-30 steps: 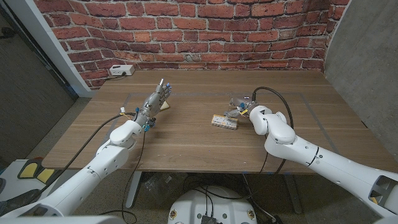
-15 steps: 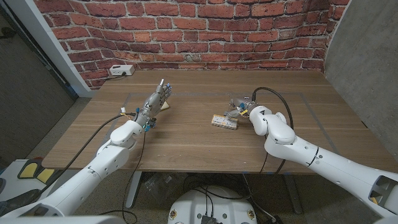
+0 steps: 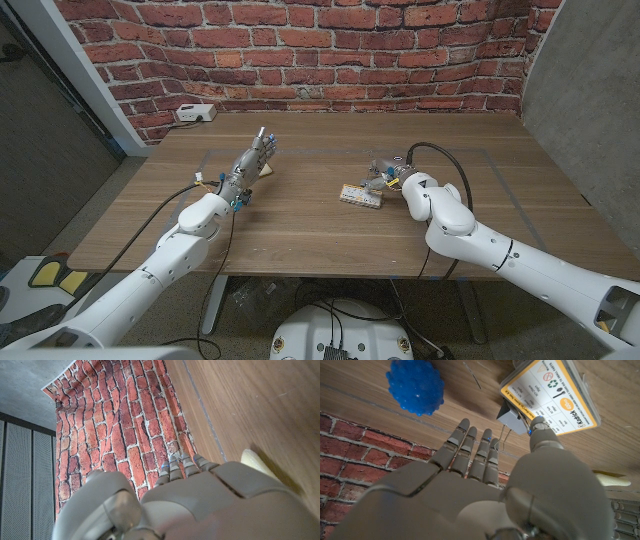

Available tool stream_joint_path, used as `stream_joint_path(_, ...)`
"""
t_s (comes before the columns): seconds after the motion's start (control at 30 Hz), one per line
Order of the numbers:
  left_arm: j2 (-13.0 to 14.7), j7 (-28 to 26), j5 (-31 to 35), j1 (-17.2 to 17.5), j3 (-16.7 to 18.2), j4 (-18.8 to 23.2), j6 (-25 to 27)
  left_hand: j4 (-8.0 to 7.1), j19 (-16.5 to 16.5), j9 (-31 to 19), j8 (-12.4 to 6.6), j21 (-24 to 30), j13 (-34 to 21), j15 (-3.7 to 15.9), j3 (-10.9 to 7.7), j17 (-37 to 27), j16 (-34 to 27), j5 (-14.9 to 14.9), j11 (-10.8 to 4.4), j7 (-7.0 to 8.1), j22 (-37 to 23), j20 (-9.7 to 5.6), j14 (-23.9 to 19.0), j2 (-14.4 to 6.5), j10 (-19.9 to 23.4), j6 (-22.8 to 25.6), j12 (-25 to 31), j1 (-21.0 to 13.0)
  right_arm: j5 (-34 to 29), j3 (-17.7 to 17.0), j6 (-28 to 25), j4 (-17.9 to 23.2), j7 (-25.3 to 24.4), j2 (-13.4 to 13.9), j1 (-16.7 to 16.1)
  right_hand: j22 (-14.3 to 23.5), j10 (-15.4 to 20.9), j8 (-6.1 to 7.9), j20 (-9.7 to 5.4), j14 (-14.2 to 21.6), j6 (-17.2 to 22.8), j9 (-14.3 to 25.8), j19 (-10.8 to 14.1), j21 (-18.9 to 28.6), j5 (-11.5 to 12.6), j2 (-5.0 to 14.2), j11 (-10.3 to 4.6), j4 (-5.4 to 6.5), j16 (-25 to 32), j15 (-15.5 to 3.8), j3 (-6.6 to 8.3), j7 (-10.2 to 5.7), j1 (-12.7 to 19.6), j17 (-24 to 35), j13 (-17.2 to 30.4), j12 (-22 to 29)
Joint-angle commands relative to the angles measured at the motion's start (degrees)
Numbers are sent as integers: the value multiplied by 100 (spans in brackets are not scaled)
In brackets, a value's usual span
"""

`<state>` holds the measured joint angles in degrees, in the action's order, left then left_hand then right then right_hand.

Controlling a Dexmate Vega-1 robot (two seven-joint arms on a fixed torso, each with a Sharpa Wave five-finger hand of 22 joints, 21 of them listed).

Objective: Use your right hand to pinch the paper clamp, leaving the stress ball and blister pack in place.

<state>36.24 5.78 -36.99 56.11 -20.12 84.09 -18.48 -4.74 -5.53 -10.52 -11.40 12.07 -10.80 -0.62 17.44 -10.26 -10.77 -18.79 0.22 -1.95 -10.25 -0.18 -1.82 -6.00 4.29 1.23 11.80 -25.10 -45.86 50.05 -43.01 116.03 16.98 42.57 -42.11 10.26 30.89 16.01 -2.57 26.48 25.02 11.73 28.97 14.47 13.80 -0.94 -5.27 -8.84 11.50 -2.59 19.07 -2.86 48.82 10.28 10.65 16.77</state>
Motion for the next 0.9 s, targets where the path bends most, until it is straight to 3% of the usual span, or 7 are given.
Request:
stream_joint_path(0.03,18,-13,11,19,-10,43,23,-19,-38,-21,9,-8,-9,18,6,-25,0,6,-3,11,-27,31,-33,4,24,-7,-9,-37,74,-55,-6,31,-163,13,-50,35,90,46,-92,89,110,0,61,59,22,5,-19,21,49,-217,40,-35,82,12,2,30)
stream_joint_path(0.43,32,-23,23,21,-14,70,42,-21,-32,-21,10,-6,-10,15,9,-26,2,12,-3,5,-28,45,-25,3,31,-10,-8,-43,196,-139,6,82,-349,31,-136,37,175,55,-103,149,192,-3,116,65,15,53,-41,36,32,-237,60,-73,107,15,-4,27)
stream_joint_path(0.9,48,-55,50,12,-21,117,81,-22,-31,-21,12,-6,-10,21,11,-26,2,20,1,13,-28,47,-22,2,22,-14,-13,-50,699,-458,144,187,-910,69,-407,39,354,100,-85,347,406,-5,208,75,-16,73,-112,88,44,-250,34,-162,49,19,-10,37)
